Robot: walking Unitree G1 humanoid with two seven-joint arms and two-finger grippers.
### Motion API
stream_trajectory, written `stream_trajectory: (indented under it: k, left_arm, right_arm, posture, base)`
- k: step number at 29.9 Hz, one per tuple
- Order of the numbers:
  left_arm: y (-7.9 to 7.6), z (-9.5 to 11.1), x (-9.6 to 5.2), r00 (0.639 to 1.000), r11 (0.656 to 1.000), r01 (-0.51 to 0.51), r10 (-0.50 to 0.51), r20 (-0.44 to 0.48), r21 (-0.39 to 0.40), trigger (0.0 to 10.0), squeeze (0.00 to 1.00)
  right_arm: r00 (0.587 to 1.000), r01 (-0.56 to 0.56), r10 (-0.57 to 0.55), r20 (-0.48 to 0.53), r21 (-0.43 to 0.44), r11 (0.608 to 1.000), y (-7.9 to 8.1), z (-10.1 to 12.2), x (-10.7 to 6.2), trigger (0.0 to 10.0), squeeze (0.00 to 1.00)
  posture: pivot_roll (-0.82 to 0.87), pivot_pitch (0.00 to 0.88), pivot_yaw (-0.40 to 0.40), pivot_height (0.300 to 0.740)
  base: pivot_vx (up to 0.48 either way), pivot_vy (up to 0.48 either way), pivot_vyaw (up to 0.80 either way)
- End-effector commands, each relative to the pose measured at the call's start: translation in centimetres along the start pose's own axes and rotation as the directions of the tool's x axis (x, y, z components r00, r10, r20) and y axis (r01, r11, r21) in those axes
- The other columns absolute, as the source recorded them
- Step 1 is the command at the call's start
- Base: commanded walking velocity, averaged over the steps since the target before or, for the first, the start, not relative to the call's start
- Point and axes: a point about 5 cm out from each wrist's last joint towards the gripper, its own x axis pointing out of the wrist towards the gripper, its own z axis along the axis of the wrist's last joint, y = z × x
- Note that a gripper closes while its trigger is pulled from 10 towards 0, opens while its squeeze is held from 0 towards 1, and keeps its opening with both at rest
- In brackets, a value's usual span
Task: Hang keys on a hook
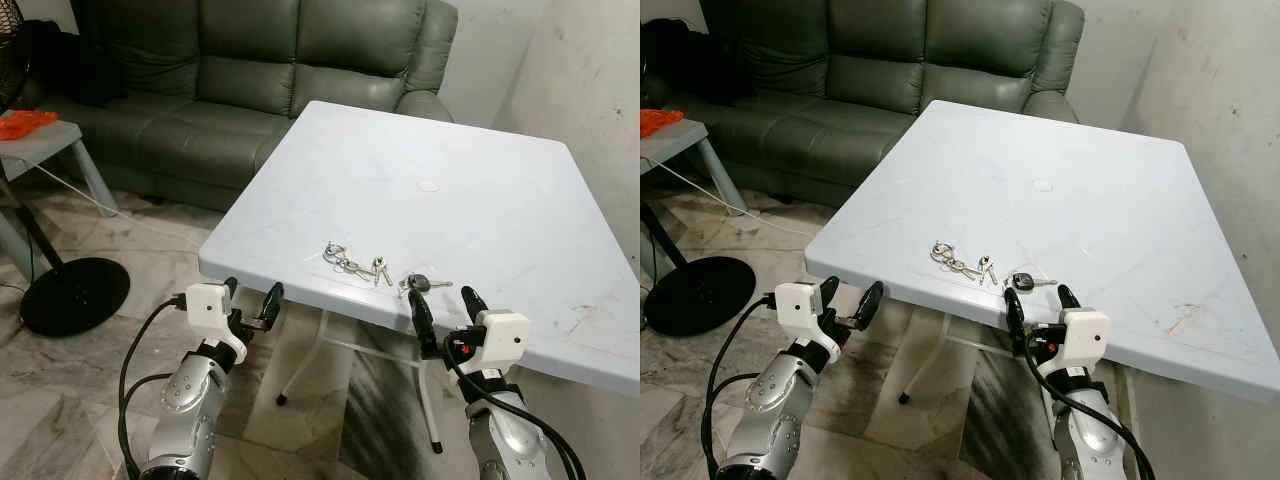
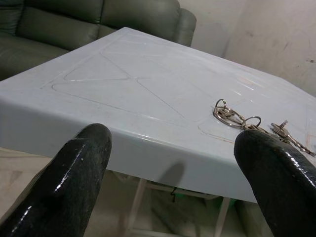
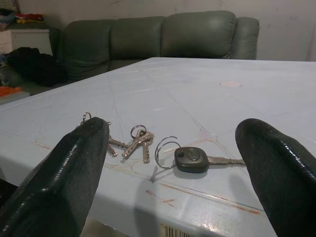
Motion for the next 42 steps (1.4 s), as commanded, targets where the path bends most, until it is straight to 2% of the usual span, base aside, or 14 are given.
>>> stream_trajectory:
  k: [1, 13, 19, 21, 24, 32, 38, 42]
  left_arm:
    - [-0.1, -0.1, 0.0, 1.0, 1.0, 0.004, -0.004, -0.012, 0.004, 10.0, 0.0]
    - [-0.3, -0.2, 0.1, 1.0, 1.0, 0.01, -0.01, -0.018, 0.005, 10.0, 0.0]
    - [-1.4, -0.8, 0.1, 0.997, 0.998, 0.057, -0.055, -0.06, 0.025, 10.0, 0.0]
    - [-2.4, -1.1, -0.1, 0.991, 0.993, 0.112, -0.11, -0.079, 0.032, 10.0, 0.0]
    - [-2.8, -1.1, -0.1, 0.988, 0.99, 0.138, -0.136, -0.078, 0.029, 10.0, 0.0]
    - [-2.7, -0.5, -0.6, 0.988, 0.99, 0.137, -0.134, -0.073, 0.031, 10.0, 0.0]
    - [-3.0, -0.1, -1.5, 0.99, 0.992, 0.125, -0.123, -0.065, 0.024, 10.0, 0.0]
    - [-3.5, 0.3, -2.6, 0.99, 0.992, 0.126, -0.123, -0.074, 0.029, 10.0, 0.0]
  right_arm:
    - [1.0, 0.004, -0.004, -0.002, -0.006, 1.0, -0.2, 0.1, 0.1, 10.0, 0.0]
    - [1.0, -0.007, 0.007, -0.006, -0.016, 1.0, 0.1, 0.0, 0.1, 10.0, 0.0]
    - [1.0, -0.021, 0.02, -0.023, -0.032, 0.999, 0.6, 0.0, 1.0, 10.0, 0.0]
    - [0.999, -0.04, 0.039, -0.03, -0.046, 0.998, 0.9, 0.2, 1.7, 10.0, 0.0]
    - [0.998, -0.057, 0.055, -0.034, -0.05, 0.997, 1.1, 0.3, 2.4, 10.0, 0.0]
    - [0.996, -0.09, 0.089, -0.013, -0.052, 0.995, 2.0, 1.8, 6.2, 10.0, 0.0]
    - [0.998, -0.062, 0.06, -0.033, -0.063, 0.996, 2.1, 2.3, 7.6, 10.0, 0.0]
    - [0.995, 0.019, -0.026, -0.095, -0.068, 0.998, 1.9, 2.1, 7.8, 10.0, 0.0]
  posture:
    - [0.03, 0.0, -0.076, 0.74]
    - [0.03, 0.0, -0.074, 0.74]
    - [0.03, 0.0, -0.074, 0.74]
    - [0.03, 0.0, -0.074, 0.74]
    - [0.03, 0.002, -0.073, 0.74]
    - [0.03, 0.062, -0.079, 0.74]
    - [0.04, 0.12, -0.09, 0.74]
    - [0.04, 0.171, -0.102, 0.74]
  base:
    - [0.0, 0.0, 0.0]
    - [0.0, 0.0, 0.0]
    - [0.0, 0.0, 0.0]
    - [0.0, 0.0, 0.0]
    - [0.0, 0.0, 0.0]
    - [0.0, 0.0, 0.0]
    - [0.0, 0.0, 0.0]
    - [0.0, 0.0, 0.0]
